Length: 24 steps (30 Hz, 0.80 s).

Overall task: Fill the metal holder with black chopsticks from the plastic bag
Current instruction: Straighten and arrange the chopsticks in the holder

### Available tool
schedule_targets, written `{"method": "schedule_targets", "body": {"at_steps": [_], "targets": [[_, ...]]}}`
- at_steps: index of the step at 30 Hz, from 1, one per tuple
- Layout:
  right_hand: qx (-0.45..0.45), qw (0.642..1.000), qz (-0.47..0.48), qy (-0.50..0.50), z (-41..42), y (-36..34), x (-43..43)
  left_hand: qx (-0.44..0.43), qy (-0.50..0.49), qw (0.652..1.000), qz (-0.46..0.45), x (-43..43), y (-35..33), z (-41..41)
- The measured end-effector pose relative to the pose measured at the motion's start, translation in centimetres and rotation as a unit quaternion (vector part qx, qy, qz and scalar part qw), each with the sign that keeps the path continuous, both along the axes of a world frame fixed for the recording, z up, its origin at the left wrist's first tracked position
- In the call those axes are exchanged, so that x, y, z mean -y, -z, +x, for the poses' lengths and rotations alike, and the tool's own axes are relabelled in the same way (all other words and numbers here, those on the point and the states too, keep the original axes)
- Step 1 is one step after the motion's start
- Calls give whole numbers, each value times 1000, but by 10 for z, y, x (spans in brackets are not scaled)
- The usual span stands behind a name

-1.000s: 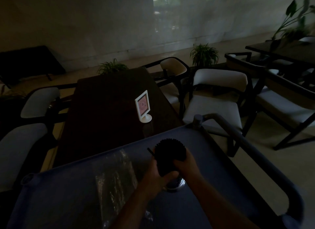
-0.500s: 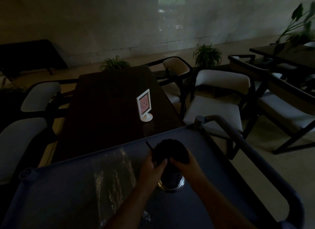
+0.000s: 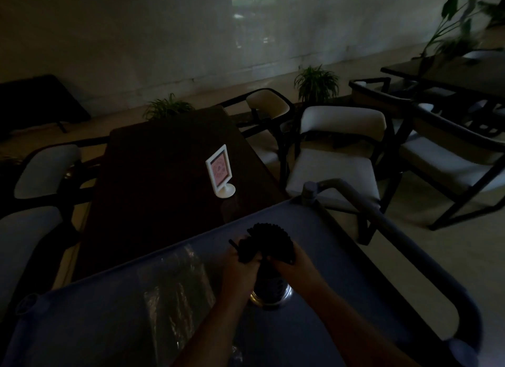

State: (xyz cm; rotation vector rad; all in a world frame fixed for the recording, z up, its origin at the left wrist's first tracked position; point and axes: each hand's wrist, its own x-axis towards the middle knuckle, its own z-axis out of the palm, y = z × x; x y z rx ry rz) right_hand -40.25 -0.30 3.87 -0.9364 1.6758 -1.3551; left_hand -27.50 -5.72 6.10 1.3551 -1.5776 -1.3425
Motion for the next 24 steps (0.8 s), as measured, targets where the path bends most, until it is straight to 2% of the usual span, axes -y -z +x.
{"method": "schedule_targets", "body": {"at_steps": [7,12,17,19,24], "targets": [[12,1000,7,2,1,-1,-2,-18,-43,998,35,3,-2,-1],[18,1000,-8,-4,-1,-2,-6,-46,-66,997,22,4,-24,0],[30,999,-19,-24,0,-10,-14,-117,-39,992,-38,4,-66,2],[48,998,-34,-27,0,-13,-16,-120,-29,991,-51,2,-80,3],[67,996,-49,-25,-6,-25,-17,-156,-61,984,-59,4,-96,8]]}}
